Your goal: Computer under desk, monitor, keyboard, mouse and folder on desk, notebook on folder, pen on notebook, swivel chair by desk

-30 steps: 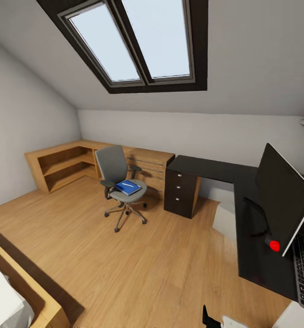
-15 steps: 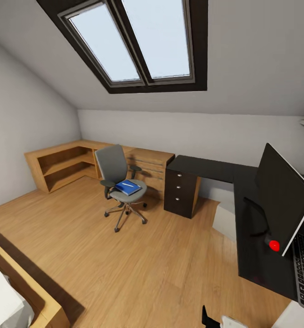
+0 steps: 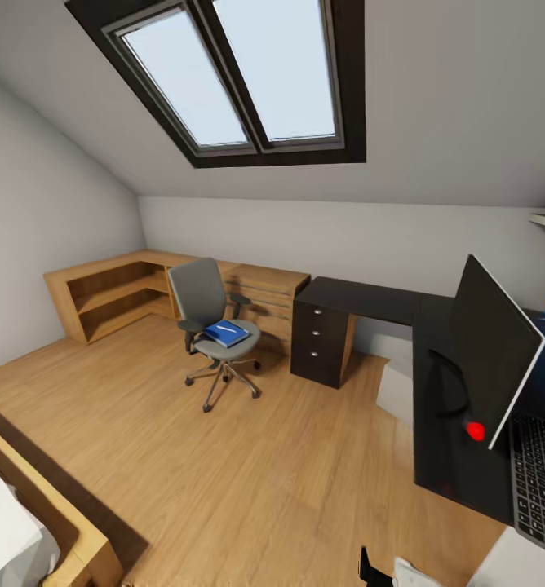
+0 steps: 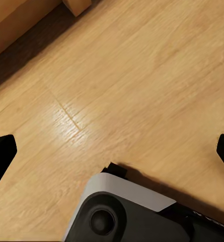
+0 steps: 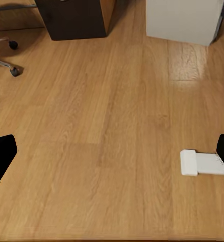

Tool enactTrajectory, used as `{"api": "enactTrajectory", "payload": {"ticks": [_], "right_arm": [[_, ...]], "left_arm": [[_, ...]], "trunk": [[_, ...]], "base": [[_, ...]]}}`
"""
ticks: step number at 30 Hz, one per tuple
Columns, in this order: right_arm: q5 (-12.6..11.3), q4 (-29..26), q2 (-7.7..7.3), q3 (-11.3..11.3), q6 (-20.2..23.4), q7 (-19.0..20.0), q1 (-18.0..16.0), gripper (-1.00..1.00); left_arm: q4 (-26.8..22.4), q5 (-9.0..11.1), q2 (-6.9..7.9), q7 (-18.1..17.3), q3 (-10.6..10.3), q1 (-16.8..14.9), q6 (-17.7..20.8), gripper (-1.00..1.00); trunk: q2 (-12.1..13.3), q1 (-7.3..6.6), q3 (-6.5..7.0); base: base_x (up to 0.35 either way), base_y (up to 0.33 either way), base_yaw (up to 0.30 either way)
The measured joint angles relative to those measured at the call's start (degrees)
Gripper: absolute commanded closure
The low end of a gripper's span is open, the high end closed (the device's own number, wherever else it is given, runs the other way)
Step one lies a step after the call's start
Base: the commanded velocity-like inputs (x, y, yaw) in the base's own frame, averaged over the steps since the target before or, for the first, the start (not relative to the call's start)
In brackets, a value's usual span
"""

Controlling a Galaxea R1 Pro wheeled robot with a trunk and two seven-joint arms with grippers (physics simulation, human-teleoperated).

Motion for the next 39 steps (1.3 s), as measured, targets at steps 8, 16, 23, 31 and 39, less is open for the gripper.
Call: {"api": "enactTrajectory", "payload": {"ticks": [8,16,23,31,39], "right_arm": [[0.0,0.0,-0.19,0.0,0.0,0.0,0.0,-1.0],[0.0,0.0,-0.32,0.0,0.0,0.0,0.0,-1.0],[0.0,0.0,-0.32,0.0,0.0,0.0,0.0,-1.0],[0.1,0.0,-0.33,0.1,0.0,0.0,0.0,-1.0],[0.1,-0.1,-0.33,0.1,0.0,0.0,0.0,-1.0]], "left_arm": [[0.0,0.0,0.0,0.0,0.0,0.0,0.0,-1.0],[0.0,0.0,0.0,0.0,0.0,0.0,0.0,-1.0],[0.0,0.0,0.04,0.0,0.0,0.0,-0.2,-1.0],[0.0,0.0,0.01,0.0,0.1,0.0,-2.1,-1.0],[0.0,0.0,0.0,0.0,0.0,0.0,-2.5,-1.0]], "trunk": [[0.0,0.0,0.0],[0.0,-0.01,0.0],[0.0,-0.03,0.0],[0.0,-0.03,0.0],[0.0,-0.03,0.0]], "base": [[-0.275,-0.208,-0.009],[-0.197,-0.279,-0.212],[-0.053,-0.251,-0.258],[-0.004,-0.043,-0.262],[-0.001,-0.005,-0.262]]}}
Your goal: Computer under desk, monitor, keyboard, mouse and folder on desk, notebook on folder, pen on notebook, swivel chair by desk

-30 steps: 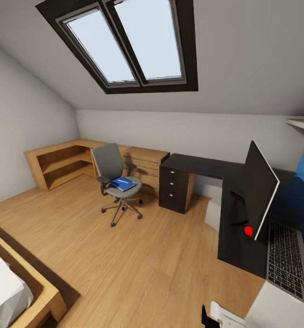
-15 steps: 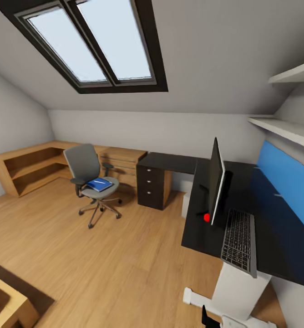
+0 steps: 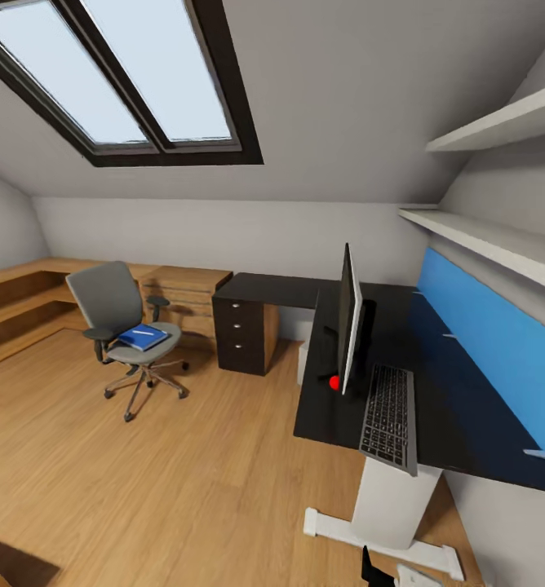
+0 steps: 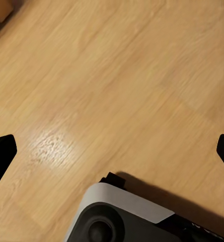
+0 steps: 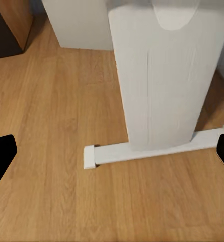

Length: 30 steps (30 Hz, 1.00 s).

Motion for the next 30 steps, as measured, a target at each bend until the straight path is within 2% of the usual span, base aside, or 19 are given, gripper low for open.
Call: {"api": "enactTrajectory", "payload": {"ticks": [17,30], "right_arm": [[0.0,0.0,0.0,0.0,0.0,0.0,0.0,-1.0],[-0.1,0.1,0.0,0.0,0.0,-0.1,0.0,-1.0]], "left_arm": [[0.0,0.1,0.0,0.0,0.0,0.0,-0.1,-1.0],[0.0,0.1,0.01,0.1,0.0,0.0,-0.1,-1.0]], "trunk": [[0.0,0.0,-0.01],[0.0,0.0,-0.81]], "base": [[0.0,0.0,-0.24],[0.0,0.0,0.011]]}}
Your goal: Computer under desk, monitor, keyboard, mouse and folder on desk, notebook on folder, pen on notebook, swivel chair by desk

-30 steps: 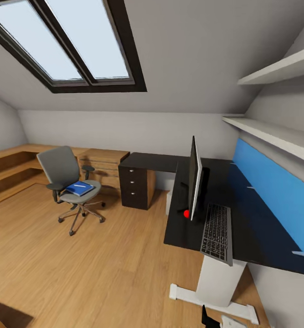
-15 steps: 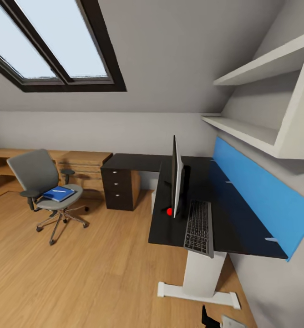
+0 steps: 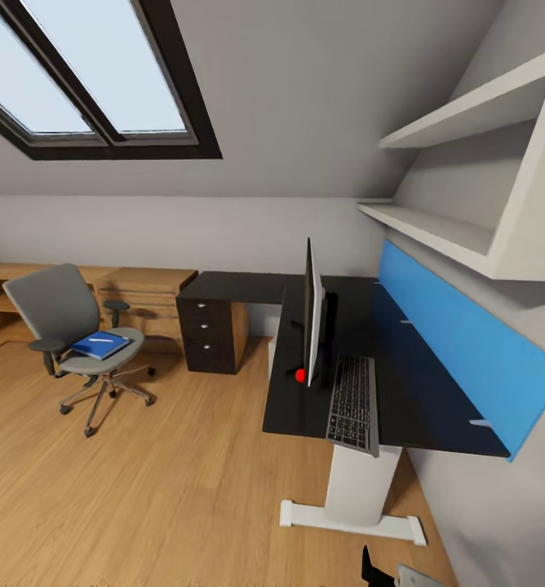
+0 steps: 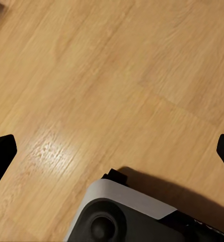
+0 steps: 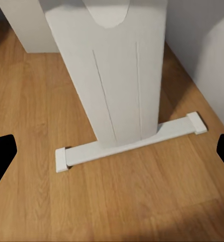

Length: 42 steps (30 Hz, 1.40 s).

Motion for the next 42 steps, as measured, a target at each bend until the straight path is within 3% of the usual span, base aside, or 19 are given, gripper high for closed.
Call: {"api": "enactTrajectory", "payload": {"ticks": [20,42], "right_arm": [[0.0,0.0,0.0,0.0,0.0,0.0,0.0,-1.0],[0.0,0.0,0.0,-0.1,0.0,-0.1,0.0,-1.0]], "left_arm": [[0.0,-0.1,-0.01,0.0,0.0,0.0,0.0,-1.0],[0.0,0.0,-0.01,0.0,0.0,0.0,0.0,-1.0]], "trunk": [[0.0,0.01,-1.74],[8.8,-4.83,1.61]], "base": [[-0.144,-0.079,0.075],[-0.005,-0.003,0.02]]}}
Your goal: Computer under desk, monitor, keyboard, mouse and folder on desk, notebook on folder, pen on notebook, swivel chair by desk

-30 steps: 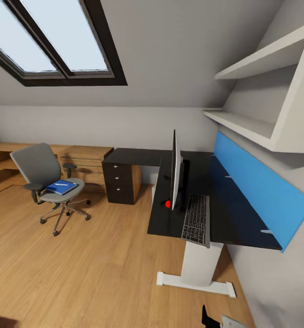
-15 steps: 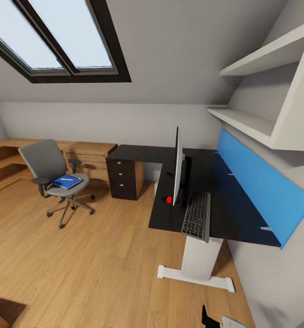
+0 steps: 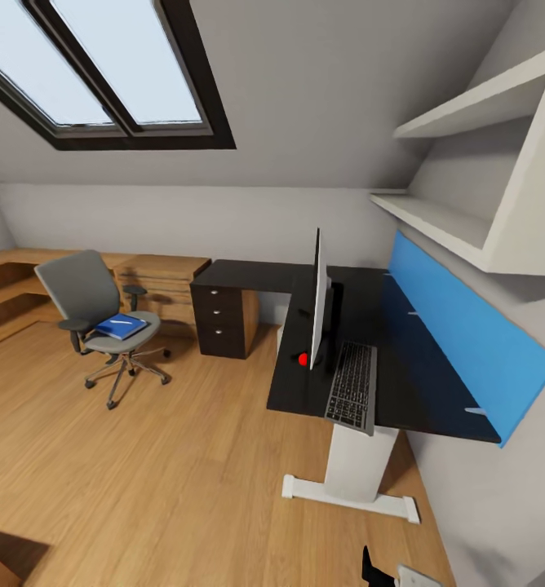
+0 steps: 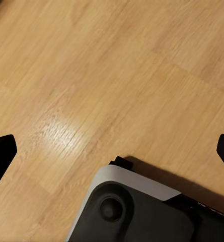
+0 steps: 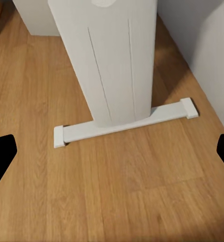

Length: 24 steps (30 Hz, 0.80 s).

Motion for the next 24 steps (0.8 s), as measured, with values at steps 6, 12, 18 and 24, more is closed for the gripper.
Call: {"api": "enactTrajectory", "payload": {"ticks": [6,12,18,24], "right_arm": [[0.0,0.0,0.07,0.0,0.0,0.0,0.0,-1.0],[0.0,0.0,-0.04,0.0,0.0,0.1,0.0,-1.0],[0.0,0.0,-0.15,0.0,0.0,0.1,0.0,-1.0],[0.0,0.0,-0.17,0.0,0.0,0.1,0.0,-1.0]], "left_arm": [[0.0,0.0,0.0,0.0,0.0,0.0,0.0,-1.0],[0.0,0.0,0.0,0.2,0.0,0.0,0.0,-1.0],[0.0,0.0,0.0,0.3,0.0,0.0,0.0,-1.0],[0.0,0.0,0.02,0.2,0.0,0.0,0.1,-1.0]], "trunk": [[2.4,-1.32,1.08],[4.8,-2.64,2.18],[7.2,-3.96,3.43],[9.6,-5.28,4.66]], "base": [[0.0,0.0,0.0],[0.0,0.0,-0.062],[0.0,0.0,-0.231],[0.0,0.0,-0.251]]}}
